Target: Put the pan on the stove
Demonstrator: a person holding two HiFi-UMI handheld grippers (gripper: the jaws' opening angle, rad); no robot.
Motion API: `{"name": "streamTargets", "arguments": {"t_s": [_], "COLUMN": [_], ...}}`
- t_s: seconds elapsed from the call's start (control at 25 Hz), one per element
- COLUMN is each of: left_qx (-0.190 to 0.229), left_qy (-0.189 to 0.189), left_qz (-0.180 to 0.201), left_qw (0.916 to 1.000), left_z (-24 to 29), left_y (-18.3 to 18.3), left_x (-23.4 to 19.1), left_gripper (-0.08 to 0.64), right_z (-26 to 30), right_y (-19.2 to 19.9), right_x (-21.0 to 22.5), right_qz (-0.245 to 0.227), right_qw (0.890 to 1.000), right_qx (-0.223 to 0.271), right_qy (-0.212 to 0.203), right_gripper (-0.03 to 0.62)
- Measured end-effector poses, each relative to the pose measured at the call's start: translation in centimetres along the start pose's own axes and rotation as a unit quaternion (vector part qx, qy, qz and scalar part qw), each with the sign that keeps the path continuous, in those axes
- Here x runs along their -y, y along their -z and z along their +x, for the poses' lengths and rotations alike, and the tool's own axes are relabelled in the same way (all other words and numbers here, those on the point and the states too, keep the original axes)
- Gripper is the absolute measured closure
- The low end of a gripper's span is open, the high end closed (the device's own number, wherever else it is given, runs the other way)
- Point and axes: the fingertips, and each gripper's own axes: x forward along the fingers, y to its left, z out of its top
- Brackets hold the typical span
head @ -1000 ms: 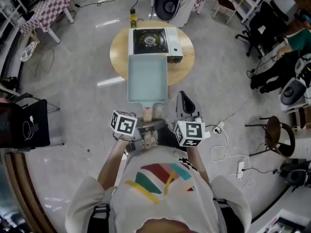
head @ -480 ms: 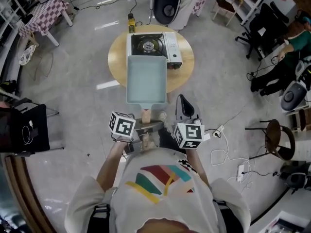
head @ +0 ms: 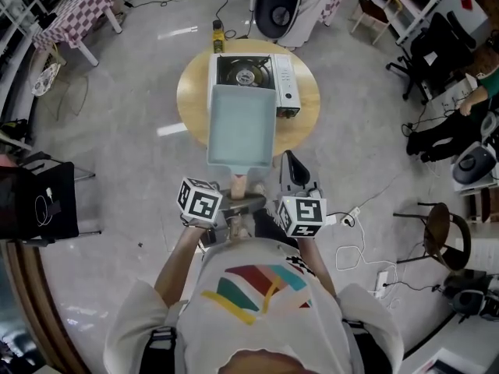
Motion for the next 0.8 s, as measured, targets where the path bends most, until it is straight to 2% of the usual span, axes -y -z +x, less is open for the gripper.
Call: {"name": "streamTargets", "arguments": {"t_s": [0.24,0.52,0.8], "left_qx": [0.016,0.027,0.052], "left_qy": [0.0,-0.006,-0.012], "left_qz": [-0.006,-0.016,-0.03], "left_qw": [0.9999,0.9995,0.9981], "left_z": [0.2,1.2,2.9], "left_y": [-3.1,-8.3,-14.8], "left_x": [-1.5,-4.5,-7.5], "left_gripper": [0.546,0.546,0.545], "right_z": [2.9,8.0,14.3], "right_y": [0.1,-1.2,-2.2], "right_x": [0.9,4.5,6.8], "right_qz": [0.005,0.02,0.013], "right_qw": [1.0,1.0,0.999], "right_qx": [-0.008,-0.014,-0.038], "right_qy": [-0.007,-0.002,-0.035], "right_gripper": [0.597,0.598,0.598]}}
